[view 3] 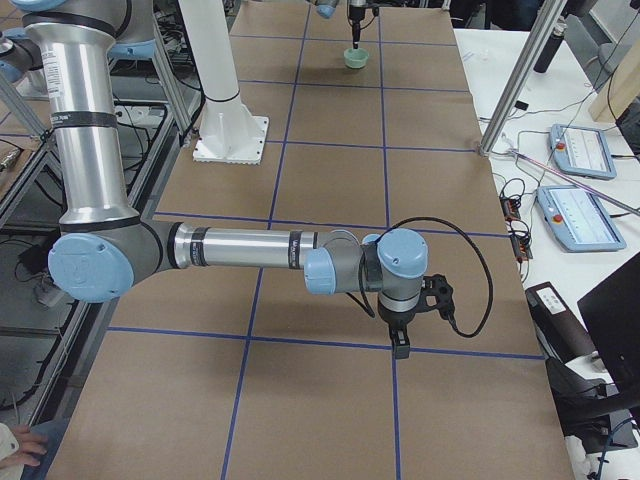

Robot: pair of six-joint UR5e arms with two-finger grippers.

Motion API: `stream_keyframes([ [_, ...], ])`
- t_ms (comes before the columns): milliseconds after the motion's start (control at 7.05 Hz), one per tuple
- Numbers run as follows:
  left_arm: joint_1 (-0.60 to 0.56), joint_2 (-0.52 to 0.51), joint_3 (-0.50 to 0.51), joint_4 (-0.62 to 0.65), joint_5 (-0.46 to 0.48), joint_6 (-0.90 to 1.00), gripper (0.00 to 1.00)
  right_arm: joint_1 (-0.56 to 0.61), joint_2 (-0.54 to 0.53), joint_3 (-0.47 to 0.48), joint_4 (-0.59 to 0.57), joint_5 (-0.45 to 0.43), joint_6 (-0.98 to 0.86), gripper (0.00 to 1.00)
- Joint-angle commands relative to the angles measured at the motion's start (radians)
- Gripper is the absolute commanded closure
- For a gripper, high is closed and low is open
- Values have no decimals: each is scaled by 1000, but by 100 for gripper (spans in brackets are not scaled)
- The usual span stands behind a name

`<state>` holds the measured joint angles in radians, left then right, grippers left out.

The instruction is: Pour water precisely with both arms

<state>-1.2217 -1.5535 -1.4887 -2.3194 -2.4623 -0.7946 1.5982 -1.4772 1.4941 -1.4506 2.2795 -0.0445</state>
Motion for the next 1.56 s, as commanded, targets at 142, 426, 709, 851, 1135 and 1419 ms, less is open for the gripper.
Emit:
stream_keyframes([
  [142,-141,4,-41,132,-6,331,0,0,0,0,-1,0,0,0],
  [426,-231,-5,-101,370,84,626,0,0,0,5,-1,2,0,0],
  [709,-338,-8,-195,713,102,853,0,0,0,5,-1,2,0,0],
  [851,-361,-25,-220,849,103,895,0,0,-2,5,-1,3,0,0],
  [1135,-361,-2,-229,838,100,900,0,0,-3,5,-1,9,-2,0],
  [1419,-361,1,-225,836,95,888,0,0,-3,5,-1,12,-2,0],
])
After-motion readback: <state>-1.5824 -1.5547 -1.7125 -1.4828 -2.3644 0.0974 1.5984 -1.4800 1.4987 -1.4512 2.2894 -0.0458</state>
